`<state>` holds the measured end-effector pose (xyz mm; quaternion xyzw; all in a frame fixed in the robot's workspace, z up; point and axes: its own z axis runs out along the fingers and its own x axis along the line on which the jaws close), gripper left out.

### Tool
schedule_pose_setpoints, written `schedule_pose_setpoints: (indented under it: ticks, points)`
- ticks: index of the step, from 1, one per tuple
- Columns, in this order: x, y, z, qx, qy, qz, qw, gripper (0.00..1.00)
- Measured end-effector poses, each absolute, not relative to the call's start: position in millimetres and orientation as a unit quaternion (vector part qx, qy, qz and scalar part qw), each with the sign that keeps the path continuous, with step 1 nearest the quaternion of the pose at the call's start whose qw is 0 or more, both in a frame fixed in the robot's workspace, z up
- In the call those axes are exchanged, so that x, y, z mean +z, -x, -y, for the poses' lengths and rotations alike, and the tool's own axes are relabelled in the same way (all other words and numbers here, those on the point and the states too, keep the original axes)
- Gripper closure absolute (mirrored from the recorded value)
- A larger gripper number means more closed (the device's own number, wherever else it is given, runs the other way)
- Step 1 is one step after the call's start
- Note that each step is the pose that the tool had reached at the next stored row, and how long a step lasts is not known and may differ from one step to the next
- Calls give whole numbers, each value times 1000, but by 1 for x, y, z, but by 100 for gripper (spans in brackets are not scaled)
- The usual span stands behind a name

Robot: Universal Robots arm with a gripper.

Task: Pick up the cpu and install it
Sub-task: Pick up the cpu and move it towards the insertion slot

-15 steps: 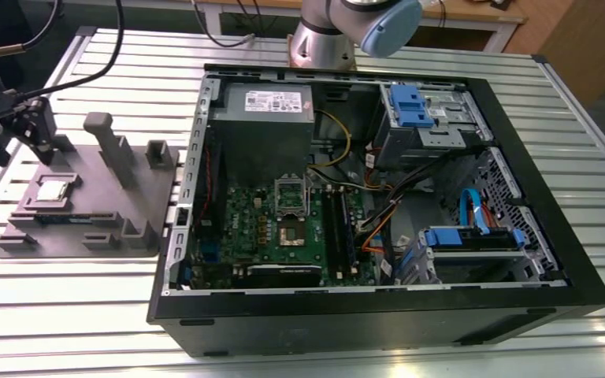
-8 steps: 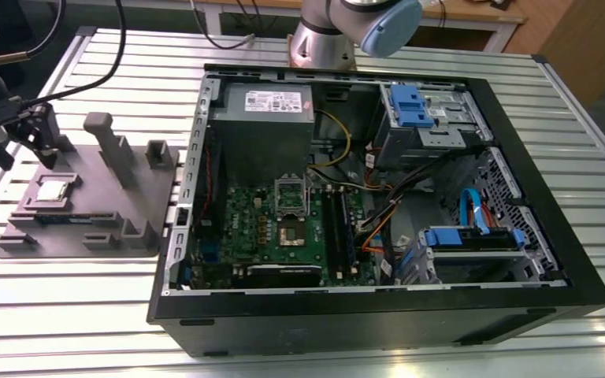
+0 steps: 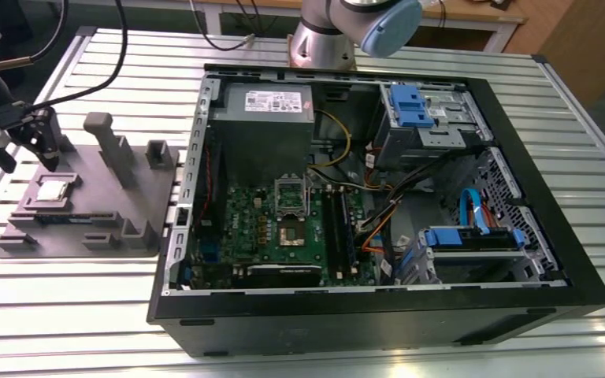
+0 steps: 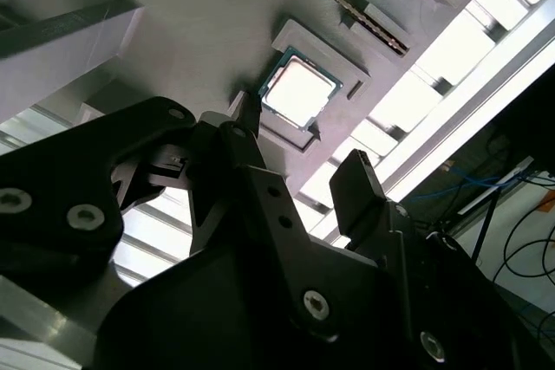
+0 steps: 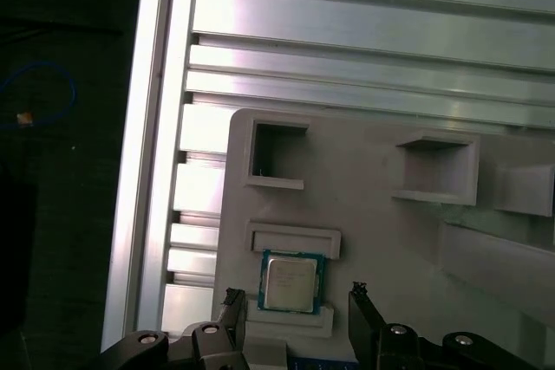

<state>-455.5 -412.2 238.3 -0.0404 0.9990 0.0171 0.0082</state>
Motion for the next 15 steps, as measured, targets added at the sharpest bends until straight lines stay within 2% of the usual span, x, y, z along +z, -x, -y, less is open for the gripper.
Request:
schedule_pose_setpoints:
  ticks: [15]
  points:
    - [233,455,412,17,30,-999,9,41]
